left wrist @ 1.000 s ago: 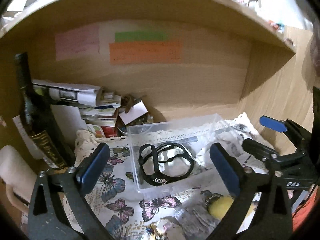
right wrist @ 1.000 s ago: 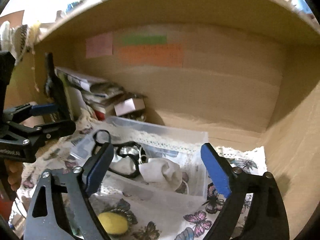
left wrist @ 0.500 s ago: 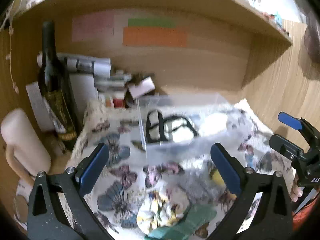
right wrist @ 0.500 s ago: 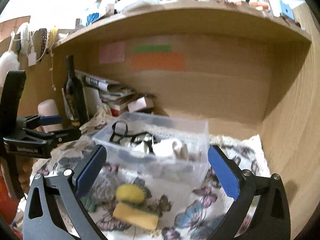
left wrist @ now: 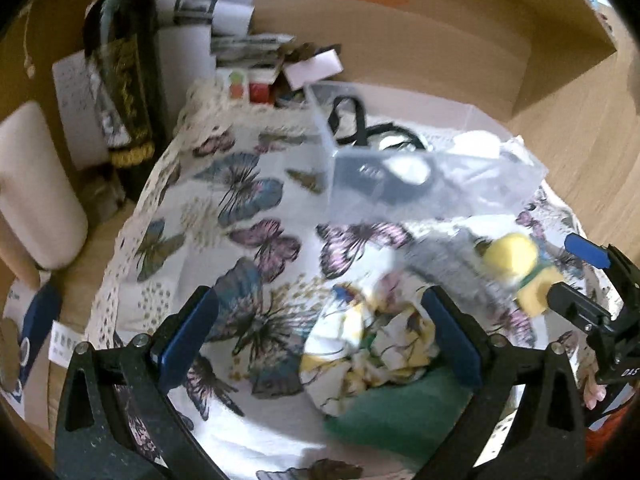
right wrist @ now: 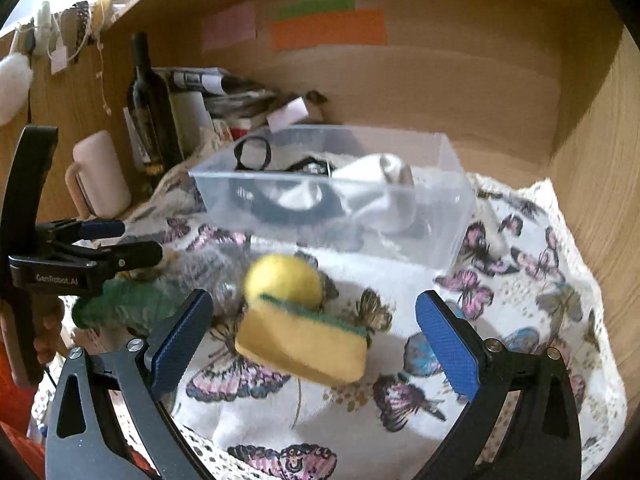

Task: Organize soft objects
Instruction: 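Grasp the yellow sponge with the right tool while the left tool grasps the floral scrunchie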

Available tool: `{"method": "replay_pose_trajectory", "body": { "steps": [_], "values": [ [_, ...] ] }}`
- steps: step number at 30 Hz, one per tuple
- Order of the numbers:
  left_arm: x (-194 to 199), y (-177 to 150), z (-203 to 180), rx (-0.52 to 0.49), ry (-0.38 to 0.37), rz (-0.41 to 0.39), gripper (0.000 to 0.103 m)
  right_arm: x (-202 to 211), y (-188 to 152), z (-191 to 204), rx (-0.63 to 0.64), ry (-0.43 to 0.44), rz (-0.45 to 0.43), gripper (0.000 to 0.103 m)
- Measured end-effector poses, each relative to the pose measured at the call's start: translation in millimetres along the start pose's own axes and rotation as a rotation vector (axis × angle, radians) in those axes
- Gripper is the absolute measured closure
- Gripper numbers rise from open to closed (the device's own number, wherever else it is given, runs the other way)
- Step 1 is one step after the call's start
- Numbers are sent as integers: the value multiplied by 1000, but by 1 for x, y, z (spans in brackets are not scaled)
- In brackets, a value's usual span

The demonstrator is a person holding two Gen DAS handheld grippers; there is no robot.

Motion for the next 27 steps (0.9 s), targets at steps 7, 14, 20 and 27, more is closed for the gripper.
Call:
{"method": "replay_pose_trajectory", "body": {
  "steps": [7,14,20,27],
  "values": [
    [-8,-12,1,5,-43,16,18,-8,-14,-6,-60,57,54,29],
    [-5,-15,-11,-38,-119,19,58,-4,-15,-3,-72,81,35,42],
    [-1,-14,-21,-81,-112,10,85,5,-11,-7,-76,62,2,44],
    [12,2,-18,-70,-109,-42,97,20,-1,-17,-83,29,-58,44]
  ]
}}
Point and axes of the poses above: each gripper's, at about its wrist camera, not at the fingertips, and x roughly against the way its jaws point, z to its left, y to its top, the point moved 2 cm from there along -x, roughly the way its jaws point, and after that the axes turned 4 degrees about x, right-handed, at the moved point
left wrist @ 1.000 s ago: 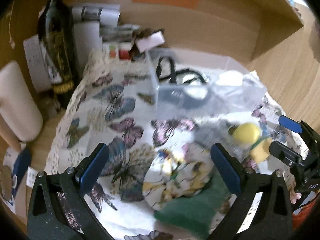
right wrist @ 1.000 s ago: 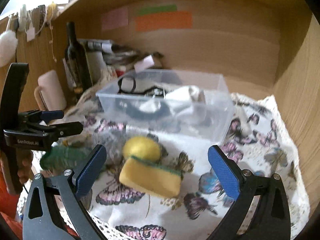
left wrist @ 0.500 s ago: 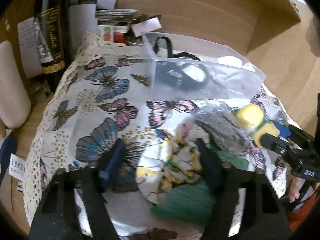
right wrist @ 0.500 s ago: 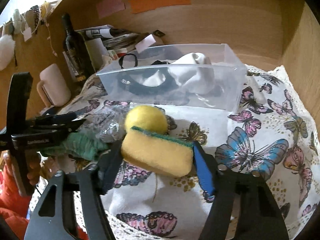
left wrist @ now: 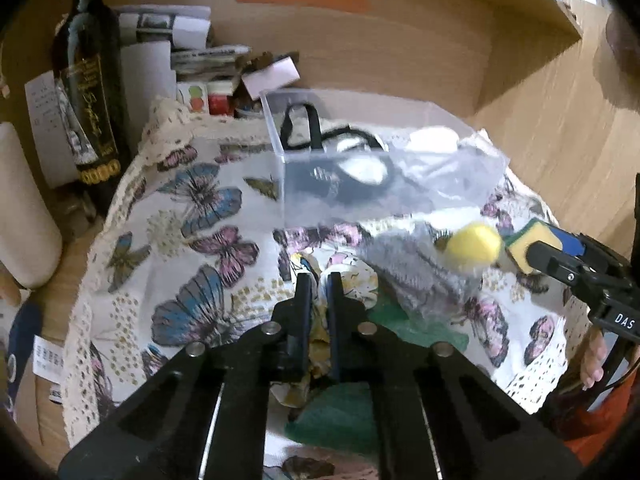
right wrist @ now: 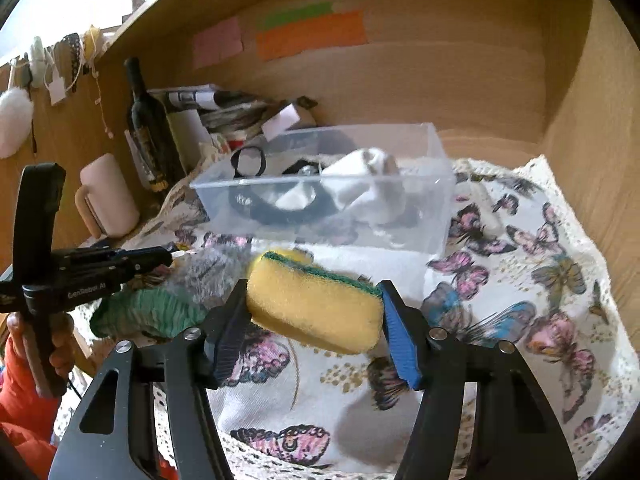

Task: Organize soft objects
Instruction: 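Grasp the yellow sponge with the right tool while the left tool grasps the floral scrunchie, then carry the scrunchie and sponge into the clear box and open both tools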

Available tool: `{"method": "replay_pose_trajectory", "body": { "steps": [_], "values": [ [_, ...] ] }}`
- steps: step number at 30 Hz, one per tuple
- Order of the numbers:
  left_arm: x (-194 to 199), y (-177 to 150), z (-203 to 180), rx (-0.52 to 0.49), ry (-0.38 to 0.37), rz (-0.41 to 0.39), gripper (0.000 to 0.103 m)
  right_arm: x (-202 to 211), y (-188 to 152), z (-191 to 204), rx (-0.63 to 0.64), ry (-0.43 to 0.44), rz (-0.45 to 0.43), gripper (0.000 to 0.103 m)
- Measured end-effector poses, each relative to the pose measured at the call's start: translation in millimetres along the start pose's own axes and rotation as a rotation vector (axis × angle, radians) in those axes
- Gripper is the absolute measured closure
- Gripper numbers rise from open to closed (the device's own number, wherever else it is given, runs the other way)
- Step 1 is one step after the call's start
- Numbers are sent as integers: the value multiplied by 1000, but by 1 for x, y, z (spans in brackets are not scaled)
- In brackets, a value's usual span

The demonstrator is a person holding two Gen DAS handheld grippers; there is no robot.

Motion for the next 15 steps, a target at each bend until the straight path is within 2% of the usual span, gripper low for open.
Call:
{"method": "replay_pose_trajectory", "body": {
  "steps": [15],
  "values": [
    [30,59,-18,-47,-4,-185,97,19,44,-18,6,-41,-150,44]
  ]
}}
Point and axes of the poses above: each gripper's, at about its wrist camera, not at the fingertips, and x roughly against the way its jaws point, z to its left, y to its top, the point moved 2 cm from there along -x, roughly the way its jaws point, and after that the axes turned 4 degrees about x, right-handed, at the moved point
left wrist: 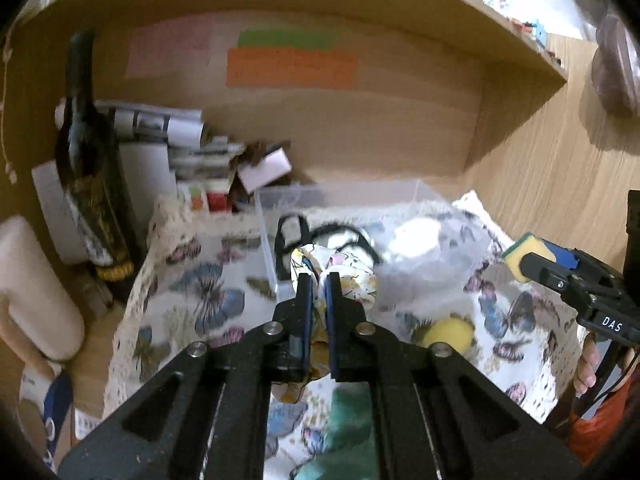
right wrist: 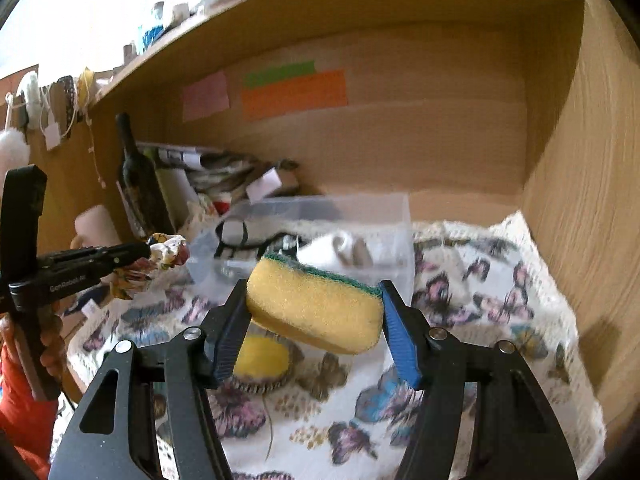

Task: Organize soft objects
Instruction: 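Carry the scrunchie and sponge into the clear box and open both tools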

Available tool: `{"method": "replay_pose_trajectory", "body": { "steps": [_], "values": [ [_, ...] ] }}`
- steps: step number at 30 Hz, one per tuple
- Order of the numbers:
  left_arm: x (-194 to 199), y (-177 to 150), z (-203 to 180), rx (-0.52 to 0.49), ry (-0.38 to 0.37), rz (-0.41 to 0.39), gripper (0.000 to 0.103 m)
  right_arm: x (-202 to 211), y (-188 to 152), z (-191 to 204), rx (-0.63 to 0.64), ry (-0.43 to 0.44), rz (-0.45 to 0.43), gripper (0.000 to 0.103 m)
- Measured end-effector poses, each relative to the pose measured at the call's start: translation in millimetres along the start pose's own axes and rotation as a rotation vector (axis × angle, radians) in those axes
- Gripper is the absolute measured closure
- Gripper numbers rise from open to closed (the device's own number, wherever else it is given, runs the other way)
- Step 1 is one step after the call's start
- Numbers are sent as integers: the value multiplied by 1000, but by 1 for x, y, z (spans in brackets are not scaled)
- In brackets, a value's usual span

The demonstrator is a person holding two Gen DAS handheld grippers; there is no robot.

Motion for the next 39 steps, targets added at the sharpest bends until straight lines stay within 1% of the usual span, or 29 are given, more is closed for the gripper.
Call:
{"method": "replay_pose_trajectory", "body": {
  "steps": [7,12,18,26,32,34,38,39],
  "values": [
    [-11,32,-9,-11,-12,-43,97,-9,32,2,35,4,-67,44],
    [-30,46,-11,-1,-16,-32,97,-34,48,11,60,29,-58,44],
    [-55,53,-11,-2,-9,5,97,-75,53,19,75,67,20,44],
    [-89,49,-4,1,-7,92,97,-118,39,26,105,104,160,44],
    [-112,41,-1,-6,-11,162,97,-134,31,31,144,94,229,43],
    [-118,38,-1,-3,-10,191,97,-138,29,31,151,93,244,42],
    [-122,35,-2,-2,-16,214,97,-140,28,33,163,81,253,41],
    [-122,34,-2,-5,-16,219,95,-141,28,33,164,81,255,41]
  ]
}}
Point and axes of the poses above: each gripper's, at about its wrist camera, not at the fingertips, and x roughly against the way its jaws point, z to its left, y to its top, the point moved 2 cm from there along -x, roughly the way its jaws point, and after that the axes turned 4 degrees about x, right-handed, at the moved point
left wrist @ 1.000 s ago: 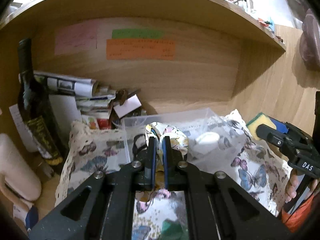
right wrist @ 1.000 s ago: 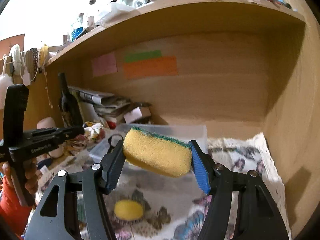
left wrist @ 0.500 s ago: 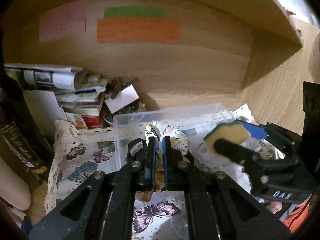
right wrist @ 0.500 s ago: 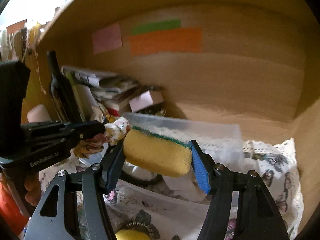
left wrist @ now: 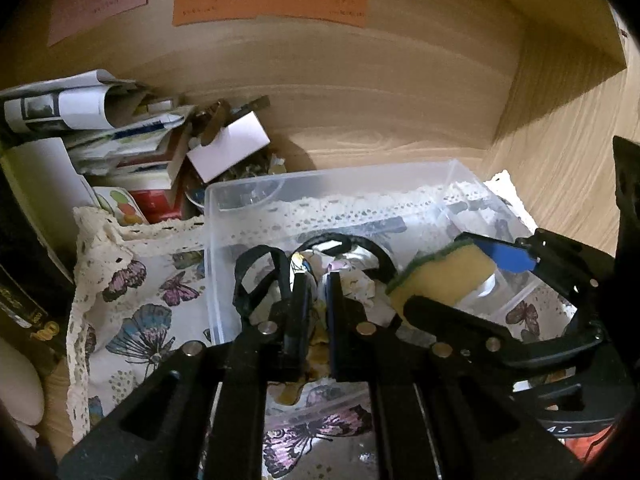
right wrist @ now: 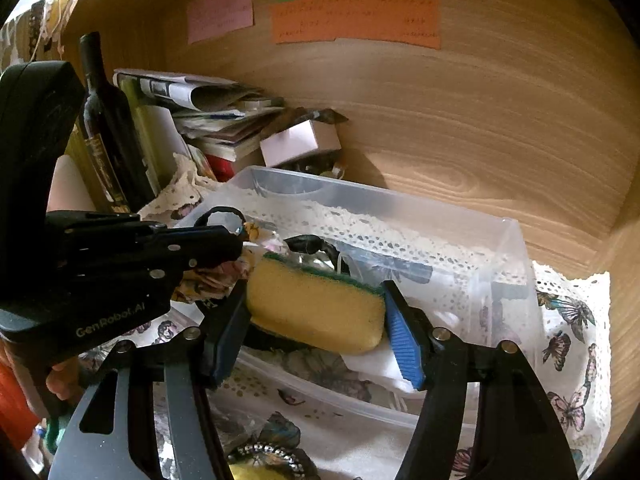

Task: Organize soft objects
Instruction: 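Carry the scrunchie and sponge into the clear box and open both tools, then grasp the grey mesh pouch with the left tool while the right tool grasps the yellow felt ball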

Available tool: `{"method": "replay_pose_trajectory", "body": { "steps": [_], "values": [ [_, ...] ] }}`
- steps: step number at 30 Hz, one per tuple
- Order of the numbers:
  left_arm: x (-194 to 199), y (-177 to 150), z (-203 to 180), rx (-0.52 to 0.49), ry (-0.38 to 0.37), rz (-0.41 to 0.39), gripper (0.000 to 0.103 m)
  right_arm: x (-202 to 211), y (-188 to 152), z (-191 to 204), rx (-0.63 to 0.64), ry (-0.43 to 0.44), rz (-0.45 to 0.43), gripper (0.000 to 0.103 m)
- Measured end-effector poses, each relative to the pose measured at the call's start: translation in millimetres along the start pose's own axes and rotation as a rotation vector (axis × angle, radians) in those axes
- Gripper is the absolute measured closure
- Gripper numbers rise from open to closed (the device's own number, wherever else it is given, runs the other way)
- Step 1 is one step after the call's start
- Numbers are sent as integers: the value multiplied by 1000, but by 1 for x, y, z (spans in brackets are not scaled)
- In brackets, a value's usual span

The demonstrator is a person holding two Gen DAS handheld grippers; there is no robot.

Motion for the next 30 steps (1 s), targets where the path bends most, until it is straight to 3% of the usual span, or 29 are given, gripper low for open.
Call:
{"method": "replay_pose_trajectory", "body": {
  "steps": [9,15,23,28,30],
  "values": [
    [16,2,-1,5,-4,-25,73,9,3,-1,-6,-8,-17,27],
    [54,6,-5,1,0,-124,60,38,8,-1,-6,-21,-97,25],
    [105,1,-13,-33,11,-258,25,95,5,6,5,-44,-231,19],
    [117,-12,-16,-31,-10,-262,6,109,-9,8,-10,-45,-247,19],
    [116,-19,-16,-26,-19,-246,5,111,-17,8,-22,-43,-242,19]
  ]
}}
Point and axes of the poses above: each gripper's, at about its wrist camera, not at the fingertips, and x roughly against the way its jaws point, z to its left, y to its top, the point moved 2 cm from there along -x, roughly the way its jaws point, and after that the axes turned 4 degrees about x, right-handed, at the moved point
